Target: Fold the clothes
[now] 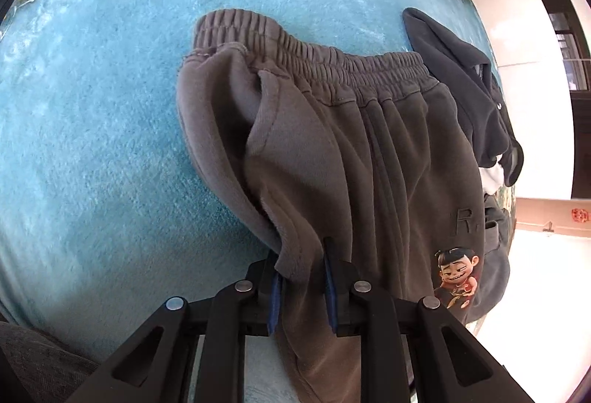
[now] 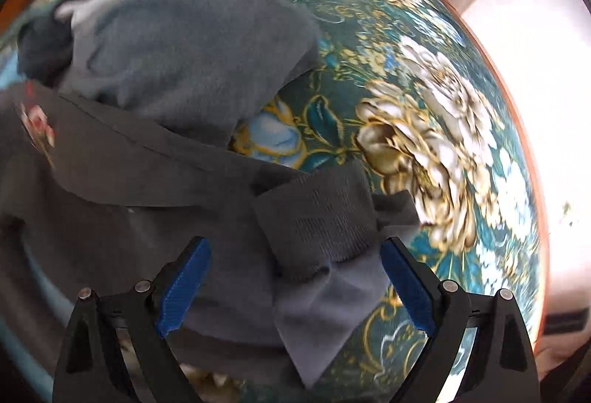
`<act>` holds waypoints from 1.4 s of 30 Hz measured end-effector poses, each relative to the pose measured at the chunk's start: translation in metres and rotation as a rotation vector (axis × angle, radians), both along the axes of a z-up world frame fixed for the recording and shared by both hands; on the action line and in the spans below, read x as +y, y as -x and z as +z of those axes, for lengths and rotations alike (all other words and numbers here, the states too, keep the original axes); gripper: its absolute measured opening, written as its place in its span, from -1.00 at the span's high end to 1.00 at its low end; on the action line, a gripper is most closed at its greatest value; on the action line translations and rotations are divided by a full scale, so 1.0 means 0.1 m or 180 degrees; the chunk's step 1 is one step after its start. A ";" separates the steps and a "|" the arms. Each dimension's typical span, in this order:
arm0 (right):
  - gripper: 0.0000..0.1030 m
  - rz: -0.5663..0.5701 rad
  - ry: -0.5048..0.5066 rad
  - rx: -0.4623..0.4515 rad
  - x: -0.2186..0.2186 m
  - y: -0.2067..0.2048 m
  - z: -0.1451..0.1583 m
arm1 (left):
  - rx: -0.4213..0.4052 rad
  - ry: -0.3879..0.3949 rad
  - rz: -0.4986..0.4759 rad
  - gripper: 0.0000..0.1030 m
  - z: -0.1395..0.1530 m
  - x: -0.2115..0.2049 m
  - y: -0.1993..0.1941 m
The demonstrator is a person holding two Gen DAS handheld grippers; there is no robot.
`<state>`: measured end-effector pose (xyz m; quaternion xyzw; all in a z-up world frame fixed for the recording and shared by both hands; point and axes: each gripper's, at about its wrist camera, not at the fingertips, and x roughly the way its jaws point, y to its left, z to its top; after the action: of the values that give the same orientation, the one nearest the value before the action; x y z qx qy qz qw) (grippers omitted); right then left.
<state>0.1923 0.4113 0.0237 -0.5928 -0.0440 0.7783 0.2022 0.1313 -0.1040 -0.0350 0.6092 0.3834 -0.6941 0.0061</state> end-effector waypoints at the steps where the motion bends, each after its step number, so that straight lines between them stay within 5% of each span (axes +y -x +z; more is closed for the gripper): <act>1: -0.83 -0.0012 -0.0054 -0.0040 0.01 0.01 -0.03 | 0.0029 -0.0004 -0.0010 0.59 0.02 0.03 0.02; 9: -0.81 -0.0462 -0.0087 -0.0010 0.33 -0.19 0.04 | 0.0115 -0.0041 -0.0027 0.53 0.05 0.06 0.05; 15: -0.81 -0.1183 -0.0054 0.0399 0.85 -0.75 0.38 | 0.0098 -0.0110 0.0031 0.53 0.03 -0.03 0.00; 24: -0.81 -0.1977 0.0342 0.0106 1.28 -1.46 0.09 | 0.0077 -0.0157 0.0093 0.53 0.04 -0.14 -0.11; 33: -0.90 -0.1354 0.0686 0.1190 1.01 -1.36 0.89 | 0.0064 -0.0233 0.0170 0.49 -0.01 -0.07 0.03; 42: -0.99 -0.1085 0.1511 0.1346 0.80 -0.98 0.74 | 0.0122 -0.0304 0.0198 0.42 0.07 -0.15 -0.05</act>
<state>0.2899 0.4910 0.0980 -0.4479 0.2803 0.8274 0.1904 0.1359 -0.1186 -0.0277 0.5832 0.4349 -0.6861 -0.0088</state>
